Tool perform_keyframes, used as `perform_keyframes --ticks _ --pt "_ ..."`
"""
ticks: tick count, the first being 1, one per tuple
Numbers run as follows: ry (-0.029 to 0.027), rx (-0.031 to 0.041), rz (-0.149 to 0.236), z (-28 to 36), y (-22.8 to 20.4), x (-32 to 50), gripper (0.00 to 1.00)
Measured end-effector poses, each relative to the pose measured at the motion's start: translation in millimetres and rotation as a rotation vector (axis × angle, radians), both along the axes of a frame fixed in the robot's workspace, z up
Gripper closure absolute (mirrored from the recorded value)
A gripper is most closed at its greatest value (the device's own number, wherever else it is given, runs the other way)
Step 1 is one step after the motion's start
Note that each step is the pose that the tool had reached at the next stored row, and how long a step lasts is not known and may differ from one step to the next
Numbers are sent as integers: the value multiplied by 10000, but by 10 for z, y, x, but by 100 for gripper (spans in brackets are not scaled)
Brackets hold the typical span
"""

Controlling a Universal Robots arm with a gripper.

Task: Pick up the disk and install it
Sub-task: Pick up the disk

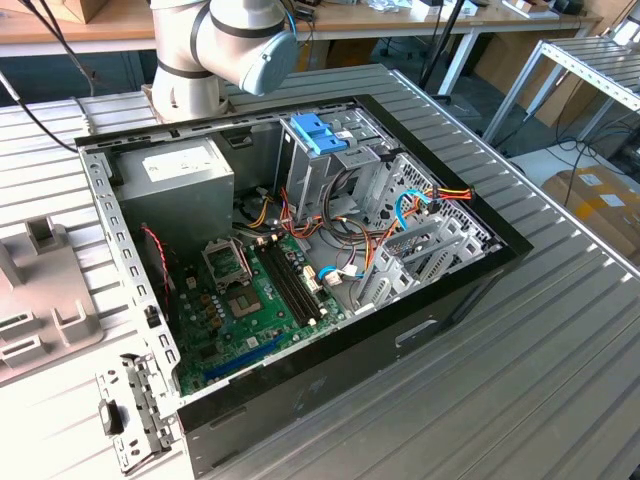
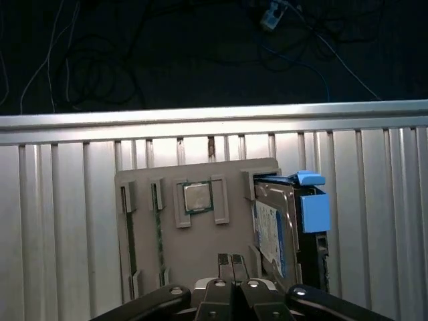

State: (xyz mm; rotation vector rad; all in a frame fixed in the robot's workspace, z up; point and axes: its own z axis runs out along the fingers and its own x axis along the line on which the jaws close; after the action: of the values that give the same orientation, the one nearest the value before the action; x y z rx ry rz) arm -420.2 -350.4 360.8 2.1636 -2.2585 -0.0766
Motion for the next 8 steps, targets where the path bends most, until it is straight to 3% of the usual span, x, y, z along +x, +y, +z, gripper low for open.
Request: perform_keyframes --ticks 8 --pt "0 0 834 0 0 0 89"
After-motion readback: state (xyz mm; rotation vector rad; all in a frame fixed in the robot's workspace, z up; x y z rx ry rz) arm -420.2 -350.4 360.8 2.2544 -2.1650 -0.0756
